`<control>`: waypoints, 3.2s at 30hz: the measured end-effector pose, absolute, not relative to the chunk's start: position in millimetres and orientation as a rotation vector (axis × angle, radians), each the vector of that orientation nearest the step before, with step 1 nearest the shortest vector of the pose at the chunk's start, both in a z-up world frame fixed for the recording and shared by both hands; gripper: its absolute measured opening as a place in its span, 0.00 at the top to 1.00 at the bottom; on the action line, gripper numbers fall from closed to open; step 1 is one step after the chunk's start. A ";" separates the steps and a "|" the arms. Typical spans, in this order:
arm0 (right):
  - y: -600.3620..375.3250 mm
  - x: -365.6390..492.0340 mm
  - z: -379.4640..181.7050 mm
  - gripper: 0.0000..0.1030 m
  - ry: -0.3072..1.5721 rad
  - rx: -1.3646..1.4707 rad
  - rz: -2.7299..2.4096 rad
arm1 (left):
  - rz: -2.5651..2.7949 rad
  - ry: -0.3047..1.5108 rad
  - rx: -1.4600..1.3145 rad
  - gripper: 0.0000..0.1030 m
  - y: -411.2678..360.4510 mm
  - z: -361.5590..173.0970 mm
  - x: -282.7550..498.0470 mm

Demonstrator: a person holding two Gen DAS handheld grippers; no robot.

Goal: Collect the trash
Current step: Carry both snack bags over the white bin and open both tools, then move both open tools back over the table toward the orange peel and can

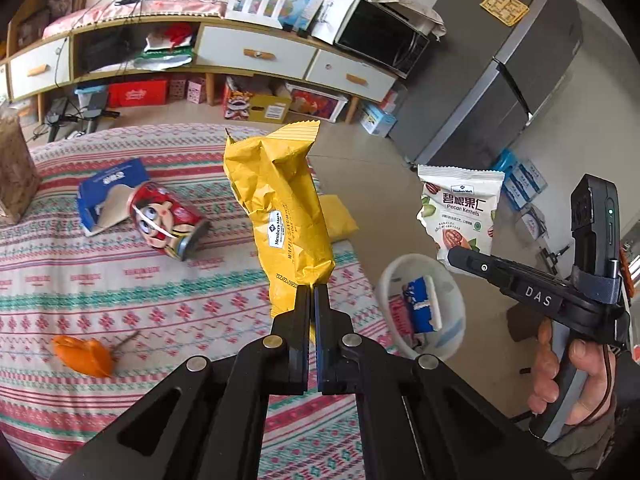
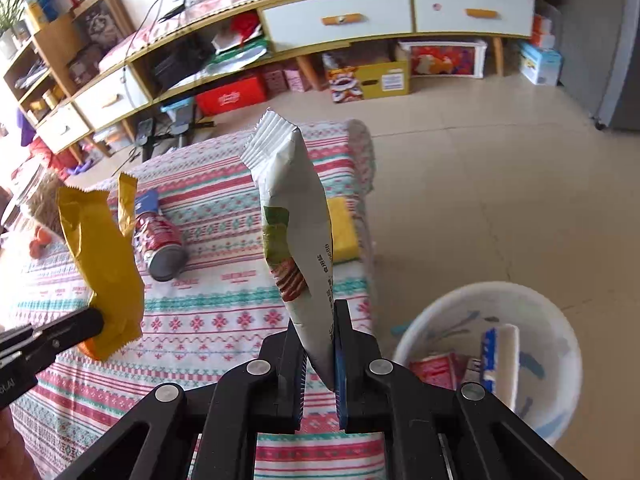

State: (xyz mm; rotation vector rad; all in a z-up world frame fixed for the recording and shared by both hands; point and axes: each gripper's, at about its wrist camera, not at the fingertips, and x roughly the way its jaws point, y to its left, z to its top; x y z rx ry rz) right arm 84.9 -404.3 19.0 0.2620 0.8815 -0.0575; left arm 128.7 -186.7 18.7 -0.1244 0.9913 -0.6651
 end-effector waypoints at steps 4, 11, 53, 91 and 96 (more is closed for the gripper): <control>-446.5 56.3 22.1 0.91 0.863 0.328 -0.149 | -0.749 1.012 -0.123 0.99 -228.1 10.2 107.1; -514.5 25.8 10.8 0.90 0.902 0.447 -0.317 | -0.884 1.070 -0.148 0.99 -301.2 -15.7 76.2; -538.1 32.4 -40.0 0.52 1.146 0.356 -0.470 | -0.846 1.309 -0.123 0.97 -402.0 -93.3 97.6; -390.6 107.9 -9.6 0.22 0.998 0.226 -0.118 | -0.176 1.124 -0.148 0.39 -32.2 -8.4 160.4; -357.6 124.9 -17.8 0.22 1.025 0.172 -0.093 | -0.151 1.197 -0.213 0.39 -10.5 -36.7 158.3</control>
